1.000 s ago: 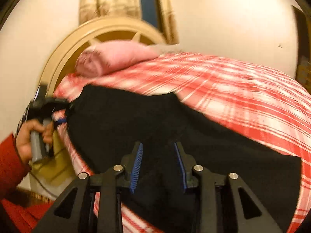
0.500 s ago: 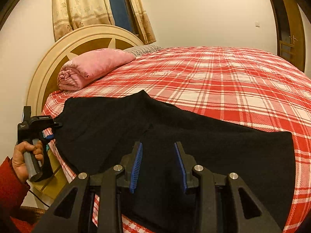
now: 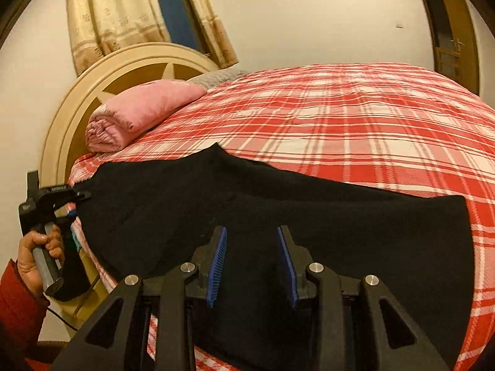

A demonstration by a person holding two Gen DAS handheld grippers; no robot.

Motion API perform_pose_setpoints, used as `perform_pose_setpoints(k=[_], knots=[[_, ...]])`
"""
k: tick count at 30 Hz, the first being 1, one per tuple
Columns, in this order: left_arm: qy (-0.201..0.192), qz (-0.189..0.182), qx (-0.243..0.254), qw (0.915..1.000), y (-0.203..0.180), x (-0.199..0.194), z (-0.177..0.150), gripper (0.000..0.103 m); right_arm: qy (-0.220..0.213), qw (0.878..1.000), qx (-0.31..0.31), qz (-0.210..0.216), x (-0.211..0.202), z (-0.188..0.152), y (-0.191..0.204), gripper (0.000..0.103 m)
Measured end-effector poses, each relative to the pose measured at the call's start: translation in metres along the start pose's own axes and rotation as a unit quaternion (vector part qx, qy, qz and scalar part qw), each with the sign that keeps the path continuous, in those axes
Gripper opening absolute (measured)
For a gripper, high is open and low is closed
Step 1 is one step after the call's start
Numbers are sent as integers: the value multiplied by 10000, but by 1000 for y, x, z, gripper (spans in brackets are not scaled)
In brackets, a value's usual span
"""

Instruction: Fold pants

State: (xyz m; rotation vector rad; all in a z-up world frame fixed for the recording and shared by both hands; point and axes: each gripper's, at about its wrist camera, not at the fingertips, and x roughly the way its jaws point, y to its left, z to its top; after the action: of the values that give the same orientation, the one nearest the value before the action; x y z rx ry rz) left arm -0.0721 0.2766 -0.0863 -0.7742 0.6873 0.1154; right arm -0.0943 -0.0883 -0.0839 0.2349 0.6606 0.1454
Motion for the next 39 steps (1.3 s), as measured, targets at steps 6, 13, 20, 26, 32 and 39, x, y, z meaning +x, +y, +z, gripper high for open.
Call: perform_pose_setpoints(k=[6,13,20,26,32,39], knots=[[-358,-109,915,9951,-40,-18,0,30,24,10000,-35,8,2,-2,4,35],[-741,-377,2379,9677,-97,-35,-29,30,64,9997,246,-27,3,-3,-9,35],[-636,-711,3523,9310,-138,-36,-82,30,86,9998,199,6,4,-2,-6,35],[-560,-786,4163,9041,-152,-35,-117,30,110,9992,361,88,6,-2,-13,35],[-542,-1130,4743,8714,-168,-46,-150,29,1,9904,1140,781,0,10,-43,39],[-479,-1696,5558,8124,-192,-60,-206,29,-382,9456,2646,1853,-20,16,-92,65]])
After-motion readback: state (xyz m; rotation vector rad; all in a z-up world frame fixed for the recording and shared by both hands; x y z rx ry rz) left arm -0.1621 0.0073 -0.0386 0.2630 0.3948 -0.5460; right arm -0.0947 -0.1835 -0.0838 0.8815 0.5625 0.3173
